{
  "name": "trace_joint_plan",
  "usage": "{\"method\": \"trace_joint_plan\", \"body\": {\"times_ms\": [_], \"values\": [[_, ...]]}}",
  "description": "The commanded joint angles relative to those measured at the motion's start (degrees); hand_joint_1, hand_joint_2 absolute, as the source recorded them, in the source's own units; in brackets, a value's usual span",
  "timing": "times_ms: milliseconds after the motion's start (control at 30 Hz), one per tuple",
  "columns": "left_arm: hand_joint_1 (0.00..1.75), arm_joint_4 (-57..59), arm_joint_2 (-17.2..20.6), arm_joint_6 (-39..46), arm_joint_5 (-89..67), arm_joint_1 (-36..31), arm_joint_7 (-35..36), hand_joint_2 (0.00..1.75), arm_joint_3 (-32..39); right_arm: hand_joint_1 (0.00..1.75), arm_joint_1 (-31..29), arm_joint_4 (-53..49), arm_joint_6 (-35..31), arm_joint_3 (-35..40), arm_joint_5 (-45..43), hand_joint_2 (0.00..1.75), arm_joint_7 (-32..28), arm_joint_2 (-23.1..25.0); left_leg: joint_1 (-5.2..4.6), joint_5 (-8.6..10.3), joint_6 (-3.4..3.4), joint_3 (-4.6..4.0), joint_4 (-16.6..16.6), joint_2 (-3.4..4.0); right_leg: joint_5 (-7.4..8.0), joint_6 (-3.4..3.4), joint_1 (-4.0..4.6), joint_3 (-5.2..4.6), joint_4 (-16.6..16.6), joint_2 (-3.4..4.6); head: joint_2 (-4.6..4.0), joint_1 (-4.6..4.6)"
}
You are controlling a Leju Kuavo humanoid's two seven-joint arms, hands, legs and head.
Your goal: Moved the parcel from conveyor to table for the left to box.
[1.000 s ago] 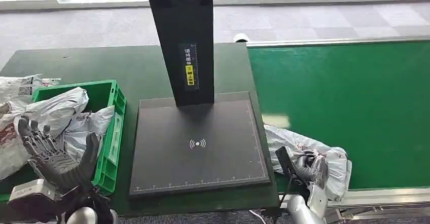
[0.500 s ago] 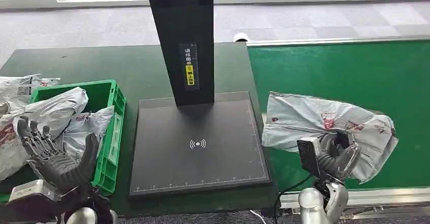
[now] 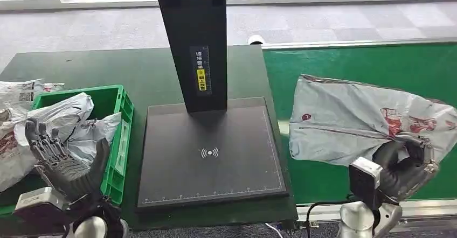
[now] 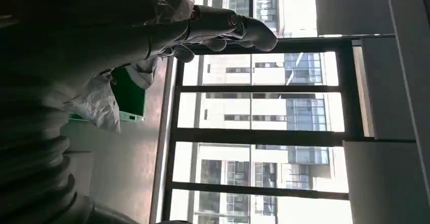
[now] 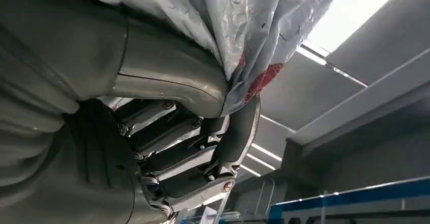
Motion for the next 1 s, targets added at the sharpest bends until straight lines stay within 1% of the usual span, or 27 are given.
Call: {"method": "trace_joint_plan", "body": {"times_ms": [33,133,167,200,233,267,300,333,367,400,433,467,500,533,567,633,667,700,767,800,867,1000], "values": [[0.0,2.93,2.36,-0.07,0.33,-1.76,0.28,1.75,-2.0,1.75,0.01,-2.46,0.17,1.78,-0.4,1.75,0.17,0.94,0.0,0.04,-0.02,0.07,-0.12,0.06,0.04,-0.08,0.01,0.04,-0.09,0.01,0.0,0.0],[0.0,2.93,2.36,-0.07,0.33,-1.76,0.28,1.75,-2.0,1.75,0.01,-2.46,0.17,1.78,-0.4,1.75,0.17,0.94,0.0,0.03,-0.02,0.05,-0.07,0.01,0.02,-0.07,0.02,0.04,-0.05,-0.02,0.0,0.0],[0.0,3.12,2.52,0.06,0.46,-1.92,0.28,1.75,-2.24,1.75,0.52,-2.82,0.17,4.06,-0.8,1.75,0.17,0.94,0.0,0.04,-0.02,0.06,-0.11,0.03,0.04,-0.09,0.02,0.05,-0.08,-0.01,0.0,0.0],[0.0,3.42,3.45,1.07,1.34,-2.16,0.28,1.75,-3.33,1.75,0.69,-2.0,0.17,5.99,-0.35,1.75,0.17,0.94,0.0,0.06,-0.03,0.1,-0.16,0.05,0.06,-0.1,0.01,0.06,-0.12,0.01,0.0,0.0],[0.0,2.63,3.88,0.69,1.52,-1.49,0.28,1.75,-3.14,1.75,-1.61,1.06,0.17,7.35,1.62,1.75,0.88,0.94,-0.01,0.03,-0.03,0.05,-0.08,0.09,0.03,-0.08,0.0,0.0,-0.04,0.06,0.0,0.0],[0.0,3.65,1.96,0.03,-0.21,-2.33,0.28,1.75,-2.85,1.75,-0.5,1.02,0.17,10.33,3.06,1.75,2.19,0.94,0.0,0.05,-0.05,0.1,-0.15,0.12,0.07,-0.11,0.02,0.03,-0.1,0.07,0.0,0.0],[0.0,3.6,2.46,-0.29,0.33,-2.4,0.28,1.75,-2.55,1.75,0.55,1.11,0.17,10.93,2.32,1.75,1.37,0.94,0.01,0.04,-0.05,0.11,-0.14,0.27,0.1,-0.1,0.02,0.01,-0.09,0.22,0.0,0.02],[0.0,3.85,1.6,-1.29,-0.49,-2.65,0.28,1.75,-1.96,1.75,0.85,2.98,0.17,13.88,3.57,1.75,2.09,0.94,0.03,0.06,-0.05,0.1,-0.19,0.27,0.13,-0.13,0.04,0.03,-0.14,0.22,0.0,0.0],[0.0,4.15,2.49,-0.2,0.42,-2.85,0.28,1.75,-3.12,1.75,-4.49,5.83,0.17,16.62,9.37,1.75,8.08,0.94,0.02,0.04,-0.05,0.07,-0.14,0.17,0.08,-0.1,0.03,0.02,-0.1,0.14,0.0,0.0],[0.0,4.5,2.37,-0.22,0.34,-3.19,0.28,1.75,-3.22,1.75,-0.44,4.76,0.17,18.15,7.44,1.75,6.02,0.94,0.08,0.07,-0.07,0.15,-0.21,0.33,0.17,-0.14,0.09,0.04,-0.19,0.28,0.0,0.0],[0.0,4.5,2.37,-0.22,0.34,-3.19,0.28,1.75,-3.22,1.75,-0.44,4.76,0.17,18.15,7.44,1.75,6.02,0.94,0.03,0.04,-0.03,0.11,-0.13,0.25,0.1,-0.09,0.04,0.04,-0.1,0.22,0.0,0.0],[0.0,4.34,2.03,-0.12,-0.01,-3.02,0.28,1.75,-3.44,1.75,0.18,5.48,0.17,19.66,7.71,1.75,6.04,0.94,0.06,0.06,-0.05,0.13,-0.18,0.25,0.12,-0.12,0.06,0.06,-0.14,0.22,0.0,0.0],[0.0,4.82,2.36,-0.8,0.28,-3.7,0.28,1.75,-2.83,1.75,-0.76,5.35,0.17,23.0,11.38,1.75,10.96,0.94,0.06,0.09,-0.06,0.14,-0.23,0.25,0.13,-0.14,0.07,0.07,-0.17,0.21,0.0,0.0],[0.0,4.42,2.26,-1.16,0.18,-3.3,0.28,1.75,-3.03,1.75,-2.53,10.37,0.17,23.34,8.61,1.75,8.71,-1.0,0.07,0.06,-0.07,0.09,-0.13,0.32,0.11,-0.11,0.07,-0.02,-0.07,0.28,0.0,0.0],[0.0,5.5,2.35,-0.93,0.55,-4.35,0.28,1.75,-3.27,1.75,-3.13,14.16,0.17,21.99,8.83,1.75,4.8,0.94,0.04,0.11,-0.08,0.14,-0.23,0.25,0.12,-0.13,0.04,0.04,-0.14,0.2,0.0,0.0],[0.0,6.04,2.6,-0.84,0.82,-4.91,0.28,1.75,-3.92,1.75,-4.13,18.55,0.17,25.77,10.37,1.75,6.08,0.94,0.13,0.14,-0.08,0.21,-0.24,0.22,0.18,-0.13,0.13,0.16,-0.23,0.18,0.0,0.0],[0.0,6.04,2.6,-0.84,0.82,-4.91,0.28,1.75,-3.92,1.75,-4.13,18.55,0.17,25.77,10.37,1.75,6.08,0.94,0.14,0.15,-0.08,0.26,-0.33,0.3,0.21,-0.15,0.13,0.19,-0.31,0.25,0.0,0.0],[0.0,6.06,0.26,-3.79,-1.45,-5.23,0.28,1.75,-1.34,1.75,-5.57,21.89,0.17,27.36,10.68,1.75,6.96,0.94,0.13,0.07,-0.08,0.21,-0.18,0.29,0.12,-0.11,0.12,0.12,-0.16,0.26,0.0,0.0],[0.0,6.64,1.41,-2.95,-0.28,-5.79,0.28,1.75,-2.94,1.75,-6.17,25.26,0.17,29.58,10.81,1.75,7.93,0.94,0.11,0.05,-0.06,0.16,-0.12,0.27,0.1,-0.08,0.08,0.1,-0.07,0.26,0.0,0.0],[0.0,6.63,1.6,-2.68,-0.05,-5.87,0.28,1.75,-3.0,1.75,-6.96,26.79,0.17,29.23,10.63,1.75,7.56,0.94,0.12,0.09,-0.07,0.16,-0.18,0.28,0.14,-0.1,0.1,0.1,-0.14,0.26,0.0,0.0],[0.0,7.48,1.72,-2.56,0.19,-6.49,0.28,1.75,-4.04,1.75,-7.39,29.39,0.17,30.95,11.19,1.75,9.35,0.94,0.14,0.09,-0.08,0.18,-0.19,0.28,0.14,-0.11,0.12,0.13,-0.16,0.26,0.0,0.0],[0.0,8.16,1.68,-2.71,0.35,-6.94,0.28,1.75,-4.73,1.75,-6.51,29.34,0.17,32.07,12.11,1.75,10.75,0.94,0.09,0.13,-0.09,0.18,-0.25,0.16,0.11,-0.14,0.08,0.12,-0.15,0.13,0.0,0.0]]}}
